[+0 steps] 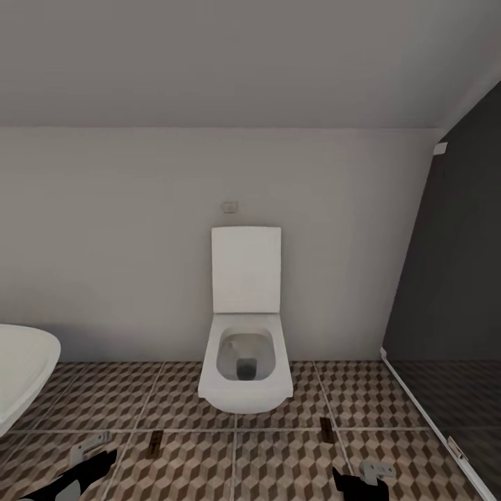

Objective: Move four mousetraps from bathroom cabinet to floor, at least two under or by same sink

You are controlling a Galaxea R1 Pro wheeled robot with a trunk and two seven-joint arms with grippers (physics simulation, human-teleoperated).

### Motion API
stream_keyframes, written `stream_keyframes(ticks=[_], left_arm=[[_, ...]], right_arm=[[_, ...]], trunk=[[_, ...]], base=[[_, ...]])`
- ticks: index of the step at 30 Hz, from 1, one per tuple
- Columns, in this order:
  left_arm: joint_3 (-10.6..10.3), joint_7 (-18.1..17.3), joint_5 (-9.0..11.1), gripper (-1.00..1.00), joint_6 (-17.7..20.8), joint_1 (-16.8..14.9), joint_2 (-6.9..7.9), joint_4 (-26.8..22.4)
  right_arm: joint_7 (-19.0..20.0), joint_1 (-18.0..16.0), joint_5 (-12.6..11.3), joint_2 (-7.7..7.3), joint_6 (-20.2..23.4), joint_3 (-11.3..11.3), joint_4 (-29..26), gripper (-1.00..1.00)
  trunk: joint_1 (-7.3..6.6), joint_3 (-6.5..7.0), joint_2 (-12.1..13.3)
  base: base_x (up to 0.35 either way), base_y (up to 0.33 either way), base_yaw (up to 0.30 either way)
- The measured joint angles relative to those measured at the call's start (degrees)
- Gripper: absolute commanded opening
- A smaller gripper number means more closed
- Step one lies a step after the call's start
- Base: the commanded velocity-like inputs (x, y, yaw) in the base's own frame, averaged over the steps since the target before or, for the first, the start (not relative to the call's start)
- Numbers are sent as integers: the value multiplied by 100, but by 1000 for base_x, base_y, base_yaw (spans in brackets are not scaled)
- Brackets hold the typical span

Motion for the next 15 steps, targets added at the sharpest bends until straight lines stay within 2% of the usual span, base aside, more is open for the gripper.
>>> stream_keyframes(ticks=[15], left_arm=[[0,-16,17,100,-16,0,-9,3]], right_arm=[[0,0,0,0,0,4,0,100]], trunk=[[0,0,0]], base=[[0,0,0]])
